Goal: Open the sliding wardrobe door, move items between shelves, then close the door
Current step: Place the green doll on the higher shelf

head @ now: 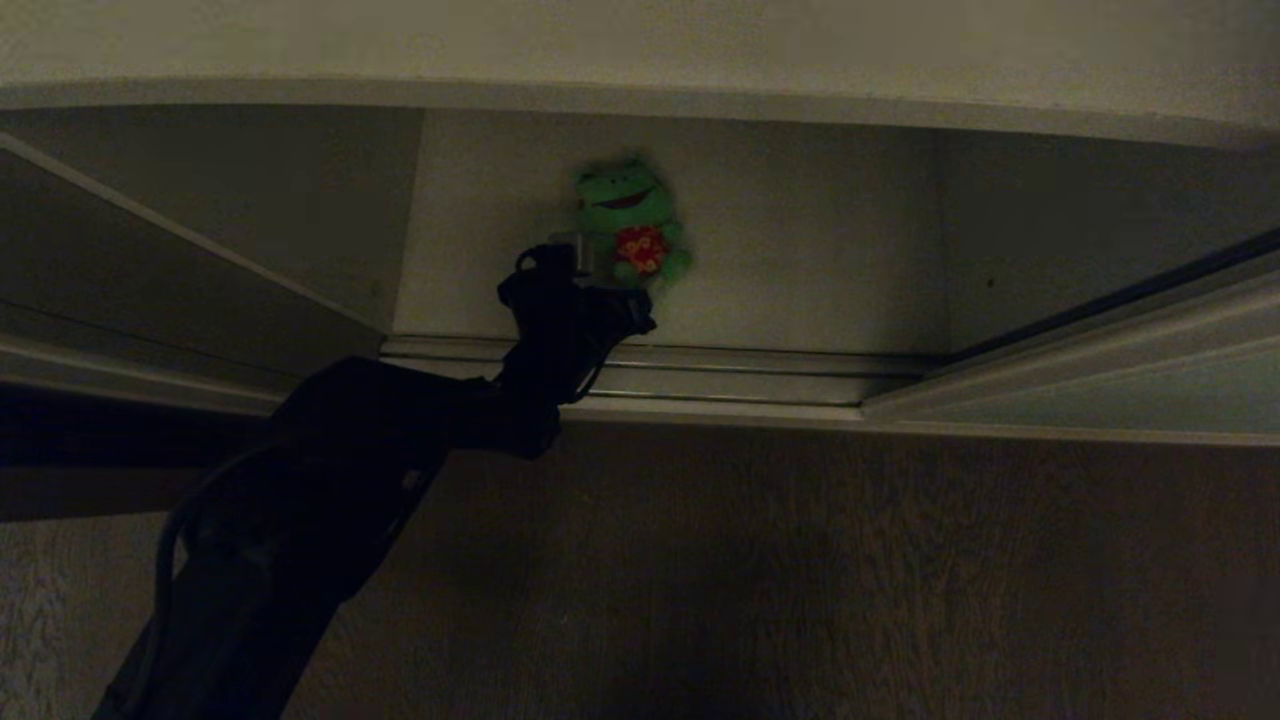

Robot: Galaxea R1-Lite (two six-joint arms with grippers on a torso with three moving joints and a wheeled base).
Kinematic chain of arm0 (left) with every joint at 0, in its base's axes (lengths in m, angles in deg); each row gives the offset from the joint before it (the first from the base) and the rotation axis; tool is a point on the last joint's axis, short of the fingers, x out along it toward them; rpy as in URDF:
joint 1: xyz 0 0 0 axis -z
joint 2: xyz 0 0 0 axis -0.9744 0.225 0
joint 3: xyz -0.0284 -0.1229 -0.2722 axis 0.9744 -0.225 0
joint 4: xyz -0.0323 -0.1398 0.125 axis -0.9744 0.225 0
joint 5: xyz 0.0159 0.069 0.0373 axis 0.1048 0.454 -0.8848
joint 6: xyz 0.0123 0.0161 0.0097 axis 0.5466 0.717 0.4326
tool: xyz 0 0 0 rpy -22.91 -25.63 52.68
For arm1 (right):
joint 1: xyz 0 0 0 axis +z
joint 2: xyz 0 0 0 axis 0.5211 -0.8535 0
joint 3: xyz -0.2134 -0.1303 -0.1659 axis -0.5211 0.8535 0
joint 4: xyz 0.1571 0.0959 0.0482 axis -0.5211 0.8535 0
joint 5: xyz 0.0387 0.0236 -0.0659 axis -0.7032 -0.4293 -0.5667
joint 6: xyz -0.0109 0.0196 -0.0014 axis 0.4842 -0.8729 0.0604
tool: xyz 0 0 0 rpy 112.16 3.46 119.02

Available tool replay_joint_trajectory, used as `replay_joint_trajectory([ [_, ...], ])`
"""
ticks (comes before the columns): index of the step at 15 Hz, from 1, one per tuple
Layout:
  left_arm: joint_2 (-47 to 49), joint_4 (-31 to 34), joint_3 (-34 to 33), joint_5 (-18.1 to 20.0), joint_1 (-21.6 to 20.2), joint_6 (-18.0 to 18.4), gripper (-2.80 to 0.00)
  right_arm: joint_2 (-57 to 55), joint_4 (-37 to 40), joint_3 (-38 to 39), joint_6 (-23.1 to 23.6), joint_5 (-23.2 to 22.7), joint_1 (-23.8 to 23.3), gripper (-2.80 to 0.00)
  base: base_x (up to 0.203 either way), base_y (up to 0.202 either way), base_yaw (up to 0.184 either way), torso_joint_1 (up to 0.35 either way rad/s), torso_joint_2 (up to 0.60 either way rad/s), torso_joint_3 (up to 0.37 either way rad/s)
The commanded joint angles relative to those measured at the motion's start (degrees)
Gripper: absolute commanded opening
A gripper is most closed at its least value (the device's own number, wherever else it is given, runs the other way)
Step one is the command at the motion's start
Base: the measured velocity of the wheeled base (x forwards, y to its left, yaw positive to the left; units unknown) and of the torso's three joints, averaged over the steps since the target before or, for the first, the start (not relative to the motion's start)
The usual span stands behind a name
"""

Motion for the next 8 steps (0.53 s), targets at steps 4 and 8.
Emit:
replay_joint_trajectory([
  [4,1.03,-0.49,0.35,-0.26,-0.08,-0.07,-2.80,0.11,-0.02,0.00,0.01,0.00,0.02,-2.80,0.000,0.000,0.000,0.000,0.00,0.000],
  [8,-0.90,-3.28,0.24,-0.16,-0.17,-0.65,-2.80,0.09,-0.02,0.00,0.01,0.00,0.02,-2.80,0.000,0.000,0.000,0.000,0.00,0.000],
])
